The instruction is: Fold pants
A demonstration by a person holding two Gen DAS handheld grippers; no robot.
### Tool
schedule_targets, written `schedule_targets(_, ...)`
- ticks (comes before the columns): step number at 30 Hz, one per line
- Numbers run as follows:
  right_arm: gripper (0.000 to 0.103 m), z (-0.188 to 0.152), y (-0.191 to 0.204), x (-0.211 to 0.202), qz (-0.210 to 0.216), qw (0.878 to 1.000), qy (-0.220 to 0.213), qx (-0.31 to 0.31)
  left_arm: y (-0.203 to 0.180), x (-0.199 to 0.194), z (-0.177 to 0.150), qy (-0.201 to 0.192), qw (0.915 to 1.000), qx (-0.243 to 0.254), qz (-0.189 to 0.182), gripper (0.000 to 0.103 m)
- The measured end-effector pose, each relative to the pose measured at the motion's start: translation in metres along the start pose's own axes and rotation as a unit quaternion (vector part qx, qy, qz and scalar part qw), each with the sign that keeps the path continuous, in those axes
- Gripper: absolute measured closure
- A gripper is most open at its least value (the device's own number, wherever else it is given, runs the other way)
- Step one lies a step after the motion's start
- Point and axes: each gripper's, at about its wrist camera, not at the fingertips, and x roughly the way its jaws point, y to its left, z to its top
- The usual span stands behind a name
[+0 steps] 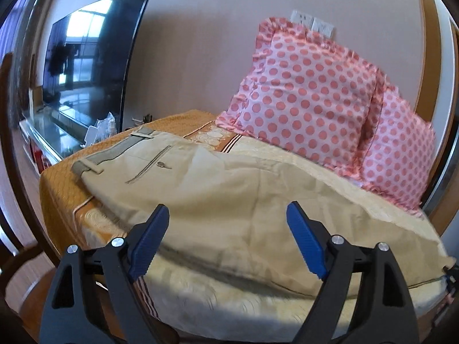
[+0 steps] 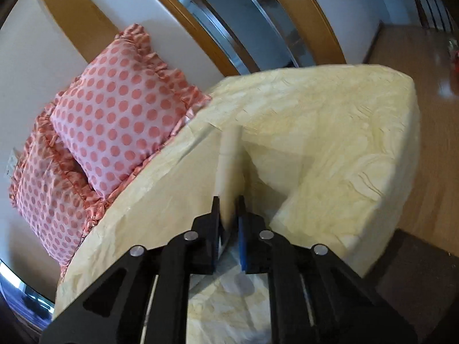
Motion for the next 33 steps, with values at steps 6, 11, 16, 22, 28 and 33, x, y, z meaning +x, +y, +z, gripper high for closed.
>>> schedule_targets(6,0.097,0.009,0.076,-0.003,0.092,0.995,-0.019,-0.042,0.014,0.047,-0.02,0.061,0.9975,0.009,0.034,0.016)
schedule_targets(11,0.097,-0.041,0.212,-0.006,0.278,0.948,0.048,-0.149,0.008,0.05,-0.026,0.056,0.9968,0.03,0.048,0.014)
schedule_targets(16,0.097,-0.169,0.308,0.017,0.363,0.862,0.226,-0.273,0.019,0.047,-0.02,0.058,0.998,-0.003,0.026,0.013)
schedule_targets(22,0.097,-0.232,0.323,0.021,0.355,0.832,0.281,-0.321,0.053,0.018,-0.01,0.04,0.9965,-0.069,0.024,0.013)
schedule_targets(28,0.066,-0.264,0.349,0.006,0.363,0.784,0.276,-0.42,0.095,0.009,-0.004,0.026,0.9884,-0.135,0.064,0.013)
schedule_targets(33,0.04,-0.265,0.349,-0.014,0.408,0.761,0.249,-0.438,0.115,0.008,-0.003,0.027,0.9827,-0.171,0.065,0.013)
